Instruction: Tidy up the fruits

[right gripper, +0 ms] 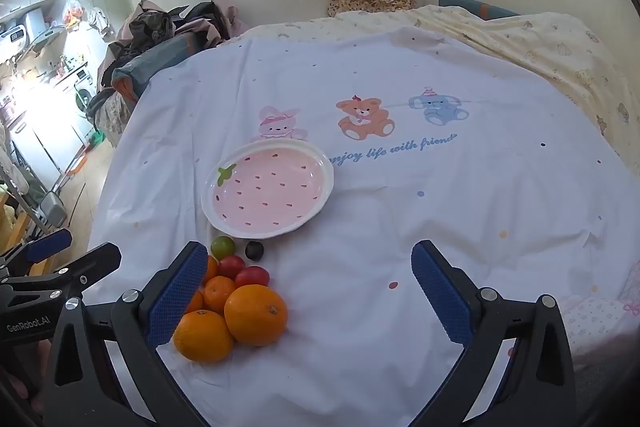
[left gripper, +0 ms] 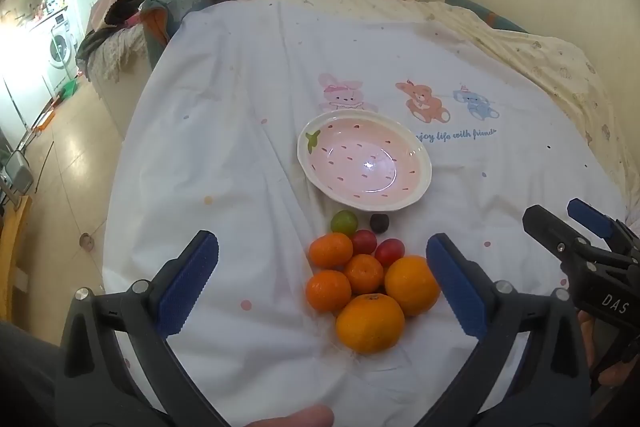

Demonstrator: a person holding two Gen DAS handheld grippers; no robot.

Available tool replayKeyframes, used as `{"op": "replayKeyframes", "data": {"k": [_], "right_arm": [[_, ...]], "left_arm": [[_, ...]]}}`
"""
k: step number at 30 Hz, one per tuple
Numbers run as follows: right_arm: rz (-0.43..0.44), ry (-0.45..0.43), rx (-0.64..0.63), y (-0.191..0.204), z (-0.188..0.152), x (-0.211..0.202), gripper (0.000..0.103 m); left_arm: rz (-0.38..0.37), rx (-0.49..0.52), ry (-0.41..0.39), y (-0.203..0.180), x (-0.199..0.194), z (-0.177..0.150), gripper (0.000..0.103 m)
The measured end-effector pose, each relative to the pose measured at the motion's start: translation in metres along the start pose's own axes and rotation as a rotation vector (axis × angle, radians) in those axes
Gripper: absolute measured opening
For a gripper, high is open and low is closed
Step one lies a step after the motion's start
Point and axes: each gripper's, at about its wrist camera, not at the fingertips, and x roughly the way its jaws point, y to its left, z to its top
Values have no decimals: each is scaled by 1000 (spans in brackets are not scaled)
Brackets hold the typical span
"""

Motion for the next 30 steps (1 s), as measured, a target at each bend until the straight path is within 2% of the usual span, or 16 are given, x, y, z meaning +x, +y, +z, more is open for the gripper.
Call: {"op": "replayKeyframes", "data": {"k": [30], "right_arm": [[-2,7,7,-1,-1,1,103]], "left_arm": [[5,-3,-1,-1,-1,-1,103]]}}
